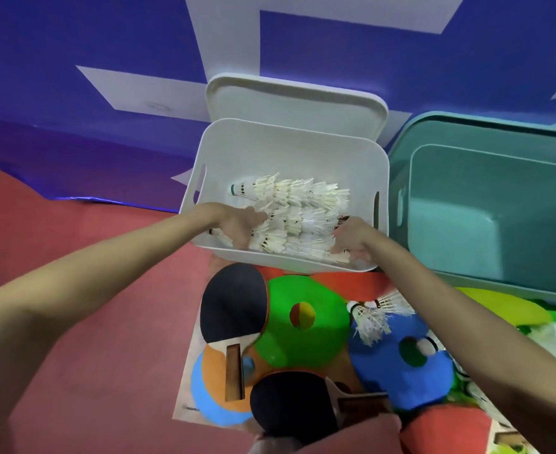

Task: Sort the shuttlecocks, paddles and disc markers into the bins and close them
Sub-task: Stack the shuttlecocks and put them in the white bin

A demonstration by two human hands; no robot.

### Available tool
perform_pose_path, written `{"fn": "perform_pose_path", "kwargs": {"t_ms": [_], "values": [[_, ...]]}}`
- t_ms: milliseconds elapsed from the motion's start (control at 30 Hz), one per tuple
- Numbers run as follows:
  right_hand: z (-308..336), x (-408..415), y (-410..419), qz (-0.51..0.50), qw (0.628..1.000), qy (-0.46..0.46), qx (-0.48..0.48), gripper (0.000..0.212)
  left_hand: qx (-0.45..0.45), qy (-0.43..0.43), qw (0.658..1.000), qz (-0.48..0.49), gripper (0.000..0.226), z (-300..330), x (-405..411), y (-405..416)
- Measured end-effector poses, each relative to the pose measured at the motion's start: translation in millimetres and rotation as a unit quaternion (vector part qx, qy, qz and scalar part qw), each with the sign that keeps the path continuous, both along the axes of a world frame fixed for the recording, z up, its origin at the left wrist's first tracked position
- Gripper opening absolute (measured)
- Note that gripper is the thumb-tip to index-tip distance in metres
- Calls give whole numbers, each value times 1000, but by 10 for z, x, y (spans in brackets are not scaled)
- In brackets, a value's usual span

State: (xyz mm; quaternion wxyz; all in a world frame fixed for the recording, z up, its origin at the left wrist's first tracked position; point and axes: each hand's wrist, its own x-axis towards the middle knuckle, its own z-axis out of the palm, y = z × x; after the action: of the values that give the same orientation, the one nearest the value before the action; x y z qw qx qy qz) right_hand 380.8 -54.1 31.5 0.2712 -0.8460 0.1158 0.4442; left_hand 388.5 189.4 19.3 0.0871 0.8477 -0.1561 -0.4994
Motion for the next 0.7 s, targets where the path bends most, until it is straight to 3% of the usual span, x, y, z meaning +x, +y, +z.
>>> {"fn": "perform_pose_path", "kwargs": {"t_ms": [100, 200, 333, 567, 700], "values": [[-42, 4, 32, 120, 992, -2, -39, 26, 0, 9, 1000, 6, 79, -57, -77, -29], [-52, -59, 87, 281, 955, -27, -84, 38, -35, 31, 998, 39, 73, -29, -62, -6], [-17, -126, 118, 390, 898, -134, -152, 12, -52, 7, 998, 42, 52, 45, -19, 52], [-63, -137, 86, 534, 805, -154, -207, 25, -35, -94, 994, 53, 36, 165, -68, 54], [230, -38, 62, 519, 819, -121, -212, 35, 41, -211, 977, 13, 40, 337, -126, -7]]}}
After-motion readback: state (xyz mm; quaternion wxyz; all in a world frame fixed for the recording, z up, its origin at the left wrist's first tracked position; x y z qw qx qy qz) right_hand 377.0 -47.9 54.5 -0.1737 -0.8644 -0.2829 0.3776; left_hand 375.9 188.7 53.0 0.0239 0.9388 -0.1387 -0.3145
